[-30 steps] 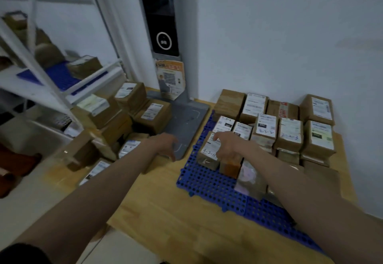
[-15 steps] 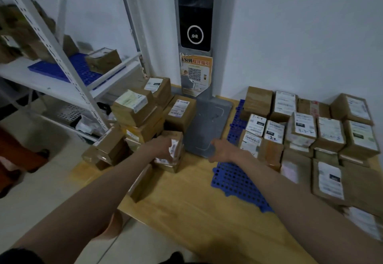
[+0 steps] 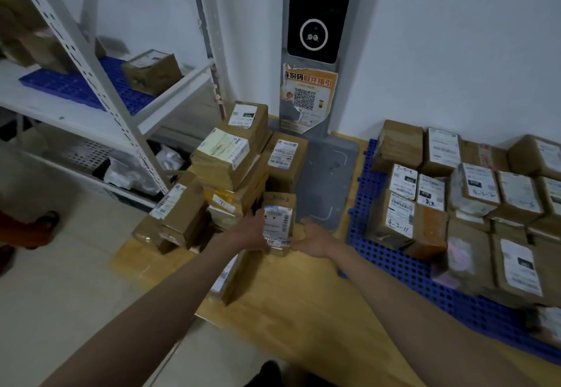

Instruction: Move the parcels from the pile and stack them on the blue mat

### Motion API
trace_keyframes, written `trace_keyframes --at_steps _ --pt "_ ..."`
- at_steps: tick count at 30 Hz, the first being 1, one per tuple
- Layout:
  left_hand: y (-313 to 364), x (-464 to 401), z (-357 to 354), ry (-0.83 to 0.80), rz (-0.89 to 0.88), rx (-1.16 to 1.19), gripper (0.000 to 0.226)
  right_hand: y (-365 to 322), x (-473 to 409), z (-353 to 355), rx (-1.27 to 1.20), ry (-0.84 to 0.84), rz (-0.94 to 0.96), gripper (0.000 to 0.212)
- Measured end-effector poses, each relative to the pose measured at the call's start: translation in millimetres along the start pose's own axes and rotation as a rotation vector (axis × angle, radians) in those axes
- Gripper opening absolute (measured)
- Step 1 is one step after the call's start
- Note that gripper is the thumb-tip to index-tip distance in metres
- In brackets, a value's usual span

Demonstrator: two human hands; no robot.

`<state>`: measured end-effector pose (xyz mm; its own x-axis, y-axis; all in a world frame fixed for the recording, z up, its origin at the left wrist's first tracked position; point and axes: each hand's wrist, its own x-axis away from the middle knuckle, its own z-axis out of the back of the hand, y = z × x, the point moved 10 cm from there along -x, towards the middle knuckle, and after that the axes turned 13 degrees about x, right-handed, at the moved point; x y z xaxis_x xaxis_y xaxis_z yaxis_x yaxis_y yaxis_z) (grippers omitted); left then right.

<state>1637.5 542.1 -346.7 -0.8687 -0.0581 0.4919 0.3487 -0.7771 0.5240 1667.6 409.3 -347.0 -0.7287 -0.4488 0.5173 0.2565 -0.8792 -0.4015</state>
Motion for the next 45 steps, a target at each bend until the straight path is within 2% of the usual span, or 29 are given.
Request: trace_keyframes --at_steps 6,11,14,19,24,28,31,36,45 --pt "-5.0 4.0 -3.4 0.012 -0.034 0.229 0.098 -12.3 -16.2 2.6 -0.159 0.123 0.002 0.06" --pt "-10.1 6.9 -4.1 0.057 -0.067 0.407 0.09 -19.9 -30.2 -9.2 -0.303 0.115 -0.034 0.052" --pt "-10.9 7.3 -8.4 0.06 -0.095 0.448 0.077 -10.2 -31.4 -10.9 -0.305 0.184 -0.094 0.061" --pt "2.0 8.7 -24.6 0.033 -0.109 0.525 0.071 16.1 -22.2 -0.6 -0.298 0.348 -0.158 0.081" --pt "31.3 9.6 -31.3 0.034 -0.176 0.643 0.07 48.5 -15.9 5.9 -0.256 0.367 -0.269 0.107" --pt "50.2 4.2 -40.9 -0.014 -0.23 0.622 0.06 70.6 -8.1 4.1 -0.225 0.334 -0.37 0.108" --pt "43.0 -6.5 -39.8 0.067 -0.148 0.573 0.052 81.0 -0.2 5.0 -0.186 0.326 -0.449 0.109" --pt "-4.2 -30.5 -43.7 0.193 0.164 0.334 0.083 93.9 10.9 7.3 -0.209 0.336 -0.489 0.11" --pt "-23.0 -70.8 -64.0 0.157 0.289 0.087 0.104 122.1 23.1 -2.9 -0.299 0.302 -0.527 0.112"
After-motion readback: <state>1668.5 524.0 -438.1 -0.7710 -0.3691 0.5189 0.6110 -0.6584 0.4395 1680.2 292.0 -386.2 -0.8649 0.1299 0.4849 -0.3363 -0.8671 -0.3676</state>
